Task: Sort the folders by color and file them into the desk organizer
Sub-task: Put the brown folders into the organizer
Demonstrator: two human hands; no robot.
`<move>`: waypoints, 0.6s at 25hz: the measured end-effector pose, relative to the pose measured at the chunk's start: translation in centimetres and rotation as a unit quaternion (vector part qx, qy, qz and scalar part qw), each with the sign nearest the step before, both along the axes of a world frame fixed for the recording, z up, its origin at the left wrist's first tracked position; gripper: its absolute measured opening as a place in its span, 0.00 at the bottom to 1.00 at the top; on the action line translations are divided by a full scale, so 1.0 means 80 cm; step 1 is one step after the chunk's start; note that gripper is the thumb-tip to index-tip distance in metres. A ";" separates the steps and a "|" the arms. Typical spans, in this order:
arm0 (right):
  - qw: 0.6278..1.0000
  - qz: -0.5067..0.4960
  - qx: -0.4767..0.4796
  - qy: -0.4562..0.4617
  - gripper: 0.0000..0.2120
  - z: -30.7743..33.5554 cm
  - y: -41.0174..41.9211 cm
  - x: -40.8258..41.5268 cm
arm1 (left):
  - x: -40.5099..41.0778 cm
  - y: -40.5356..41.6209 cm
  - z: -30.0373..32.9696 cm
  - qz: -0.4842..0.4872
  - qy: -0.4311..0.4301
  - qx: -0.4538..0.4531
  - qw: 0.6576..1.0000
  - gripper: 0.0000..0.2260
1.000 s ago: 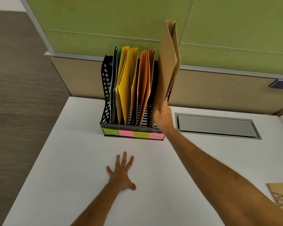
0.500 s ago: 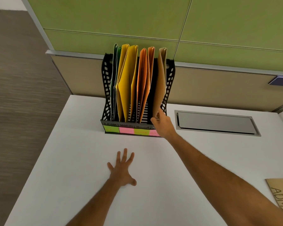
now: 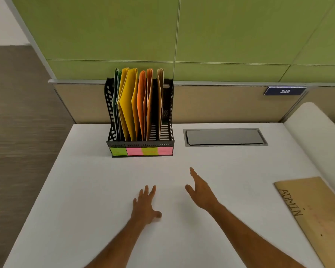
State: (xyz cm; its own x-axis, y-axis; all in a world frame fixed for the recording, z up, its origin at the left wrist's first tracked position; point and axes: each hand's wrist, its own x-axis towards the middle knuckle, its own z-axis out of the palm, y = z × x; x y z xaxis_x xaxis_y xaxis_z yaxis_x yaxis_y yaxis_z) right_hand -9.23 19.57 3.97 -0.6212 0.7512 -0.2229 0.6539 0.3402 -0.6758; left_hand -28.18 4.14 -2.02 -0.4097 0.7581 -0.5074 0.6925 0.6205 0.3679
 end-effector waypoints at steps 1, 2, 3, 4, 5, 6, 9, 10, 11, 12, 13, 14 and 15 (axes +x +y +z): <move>1.000 0.005 0.005 -0.005 0.33 -0.004 -0.010 0.024 | 0.018 -0.007 0.004 0.000 -0.001 0.008 1.000 0.50; 1.000 0.007 0.009 -0.009 0.33 -0.009 -0.020 0.049 | 0.036 -0.013 0.008 -0.003 -0.003 0.015 1.000 0.49; 1.000 0.005 0.011 -0.013 0.33 -0.014 -0.027 0.074 | 0.053 -0.018 0.011 -0.007 -0.006 0.023 1.000 0.48; 1.000 0.001 0.010 -0.018 0.33 -0.017 -0.035 0.098 | 0.071 -0.023 0.014 -0.013 -0.010 0.030 0.999 0.48; 1.000 -0.005 0.010 -0.021 0.33 -0.021 -0.040 0.122 | 0.088 -0.025 0.017 -0.017 -0.013 0.035 0.999 0.47; 1.000 -0.014 0.008 -0.023 0.33 -0.024 -0.046 0.145 | 0.106 -0.027 0.021 -0.021 -0.014 0.041 0.999 0.46; 0.999 -0.046 0.005 -0.017 0.33 -0.023 -0.053 0.215 | 0.162 -0.025 0.033 -0.032 -0.024 0.050 0.998 0.45; 0.998 -0.058 0.002 -0.013 0.33 -0.022 -0.053 0.238 | 0.180 -0.023 0.036 -0.035 -0.029 0.054 0.998 0.44; 0.998 -0.069 0.000 -0.009 0.33 -0.021 -0.052 0.260 | 0.199 -0.021 0.038 -0.039 -0.032 0.055 0.997 0.44; 0.997 -0.078 -0.002 -0.010 0.33 -0.021 -0.051 0.283 | 0.218 -0.018 0.042 -0.043 -0.034 0.058 0.997 0.44; 0.996 -0.089 -0.004 -0.015 0.33 -0.020 -0.048 0.309 | 0.239 -0.014 0.046 -0.046 -0.035 0.060 0.997 0.44; 0.995 -0.099 -0.009 -0.023 0.33 -0.020 -0.044 0.335 | 0.260 -0.011 0.051 -0.048 -0.039 0.064 0.996 0.43; 0.993 -0.108 -0.018 -0.035 0.34 -0.020 -0.040 0.361 | 0.281 -0.008 0.056 -0.044 -0.047 0.066 0.996 0.43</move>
